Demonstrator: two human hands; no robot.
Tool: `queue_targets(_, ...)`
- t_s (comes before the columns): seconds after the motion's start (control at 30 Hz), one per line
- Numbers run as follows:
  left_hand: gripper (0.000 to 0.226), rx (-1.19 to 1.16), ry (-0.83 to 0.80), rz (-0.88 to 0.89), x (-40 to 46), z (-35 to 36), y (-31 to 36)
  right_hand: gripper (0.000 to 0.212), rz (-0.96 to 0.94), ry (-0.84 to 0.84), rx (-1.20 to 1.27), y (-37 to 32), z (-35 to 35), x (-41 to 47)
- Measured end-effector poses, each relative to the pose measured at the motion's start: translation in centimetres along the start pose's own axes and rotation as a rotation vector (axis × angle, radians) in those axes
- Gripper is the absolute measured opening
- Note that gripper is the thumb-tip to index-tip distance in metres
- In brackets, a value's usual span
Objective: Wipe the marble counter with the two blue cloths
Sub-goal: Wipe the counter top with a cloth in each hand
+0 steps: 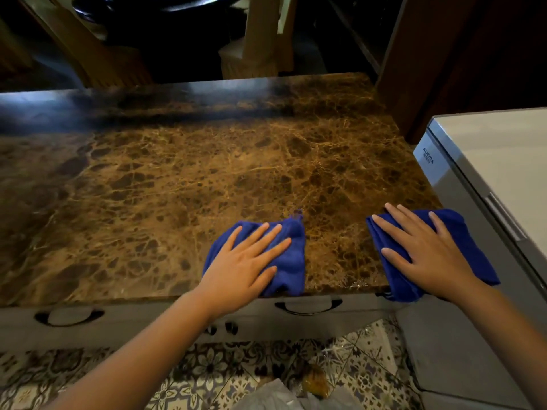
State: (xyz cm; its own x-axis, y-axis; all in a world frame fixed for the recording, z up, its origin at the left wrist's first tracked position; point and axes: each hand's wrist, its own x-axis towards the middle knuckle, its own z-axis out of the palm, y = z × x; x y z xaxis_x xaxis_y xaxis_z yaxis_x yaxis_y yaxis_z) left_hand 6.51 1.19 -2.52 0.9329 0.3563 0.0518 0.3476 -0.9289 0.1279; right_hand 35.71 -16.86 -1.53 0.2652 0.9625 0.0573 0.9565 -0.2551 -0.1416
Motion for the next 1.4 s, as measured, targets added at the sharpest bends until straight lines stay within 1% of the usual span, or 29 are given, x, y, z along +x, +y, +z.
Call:
queue_targets(0.13, 0.049, -0.009, 0.015, 0.105, -2.2, 0.0, 0.6, 0.061, -0.002, -0.005, -0.006, 0.1, -0.1, 0.2)
queue_targets(0.3, 0.041, -0.069, 0.162, 0.234, -4.8, 0.0, 0.0, 0.061, -0.002, -0.013, -0.004, 0.1, 0.0, 0.0)
queue_targets(0.37, 0.039, -0.086, 0.209, 0.247, -5.1, -0.3, -0.2, 0.061, -0.003, -0.012, -0.003, 0.0, -0.1, 0.0)
queue_targets(0.4, 0.039, -0.117, 0.237, 0.208, -5.1, -0.5, -0.4, 0.061, -0.002, -0.011, 0.0, 0.0, -0.1, 0.0)
queue_targets(0.43, 0.039, -0.165, 0.275, 0.128, -5.0, -0.8, -0.7, 0.061, -0.001, -0.009, 0.003, 0.0, -0.1, 0.1)
queue_targets(0.53, 0.045, -0.322, 0.398, -0.226, -4.4, -2.0, -2.7, 0.061, 0.0, -0.001, 0.011, 0.0, -0.1, 0.1)
queue_targets(0.6, 0.049, -0.302, 0.424, -0.415, -3.6, -2.6, -5.1, 0.061, -0.001, -0.005, 0.008, 0.0, 0.0, 0.0)
queue_targets(0.63, 0.052, -0.263, 0.398, -0.482, -3.0, -2.7, -6.3, 0.061, -0.001, -0.008, 0.002, 0.0, 0.0, 0.0)
queue_targets(0.7, 0.056, -0.156, 0.256, -0.567, -1.6, -2.6, -8.5, 0.06, 0.0, -0.009, -0.005, 0.1, 0.0, 0.0)
queue_targets(0.77, 0.051, -0.038, 0.089, -0.625, 0.0, -1.9, -9.9, 0.06, 0.002, -0.01, -0.004, 0.0, 0.0, 0.1)
queue_targets(0.8, 0.05, -0.011, 0.043, -0.636, 1.0, -1.7, -10.3, 0.06, 0.002, -0.01, -0.004, 0.0, 0.0, 0.1)
queue_targets(0.97, 0.053, 0.015, -0.021, -0.603, 6.7, -2.2, -10.4, 0.059, 0.009, -0.015, -0.022, 0.0, 0.1, 0.1)
queue_targets(1.07, 0.054, 0.001, -0.041, -0.547, 10.1, -2.3, -10.1, 0.058, 0.004, -0.018, -0.035, 0.2, 0.0, 0.1)
queue_targets(1.27, 0.054, 0.02, -0.079, -0.352, 14.2, -1.6, -9.1, 0.057, 0.0, 0.001, -0.028, 0.1, 0.0, 0.3)
queue_targets(1.4, 0.056, -0.012, -0.119, -0.171, 13.9, -1.2, -6.5, 0.059, -0.004, 0.004, -0.019, 0.2, 0.1, 0.2)
